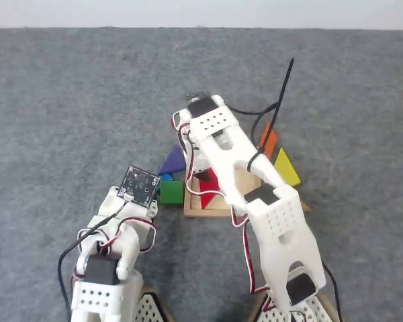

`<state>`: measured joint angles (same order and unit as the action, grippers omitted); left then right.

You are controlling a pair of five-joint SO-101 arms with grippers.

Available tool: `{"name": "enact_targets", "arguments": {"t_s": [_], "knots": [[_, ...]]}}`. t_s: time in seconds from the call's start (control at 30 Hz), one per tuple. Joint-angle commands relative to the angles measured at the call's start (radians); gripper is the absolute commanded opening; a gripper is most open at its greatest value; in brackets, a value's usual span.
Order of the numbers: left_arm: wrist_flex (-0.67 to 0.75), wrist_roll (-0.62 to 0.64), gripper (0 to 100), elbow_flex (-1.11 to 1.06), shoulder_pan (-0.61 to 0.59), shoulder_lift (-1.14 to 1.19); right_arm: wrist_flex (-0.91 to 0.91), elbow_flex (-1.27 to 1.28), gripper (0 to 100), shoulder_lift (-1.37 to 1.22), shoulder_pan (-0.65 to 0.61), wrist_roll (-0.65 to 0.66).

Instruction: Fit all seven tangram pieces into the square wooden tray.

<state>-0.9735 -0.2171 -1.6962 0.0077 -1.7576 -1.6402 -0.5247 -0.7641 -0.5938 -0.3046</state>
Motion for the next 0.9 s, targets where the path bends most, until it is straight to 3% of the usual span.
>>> {"name": "enact_targets", "arguments": {"t_s": [0.0, 0.4, 0.5, 0.73, 0.87], "knots": [[-0.006, 0.008, 5, 0.008, -0.002, -0.014, 0.044, -0.008, 39.1, -0.03, -0.05, 0.035], [-0.006, 0.008, 5, 0.008, -0.002, -0.014, 0.094, -0.008, 39.1, 0.067, -0.13, 0.035], [-0.006, 0.008, 5, 0.008, -0.002, -0.014, 0.068, -0.008, 39.2, 0.159, -0.082, 0.043], [-0.006, 0.008, 5, 0.008, -0.002, -0.014, -0.099, 0.018, 39.3, 0.496, 0.054, 0.196], [-0.006, 0.008, 5, 0.008, -0.002, -0.014, -0.108, 0.212, 39.3, 0.714, 0.168, 0.307]]}}
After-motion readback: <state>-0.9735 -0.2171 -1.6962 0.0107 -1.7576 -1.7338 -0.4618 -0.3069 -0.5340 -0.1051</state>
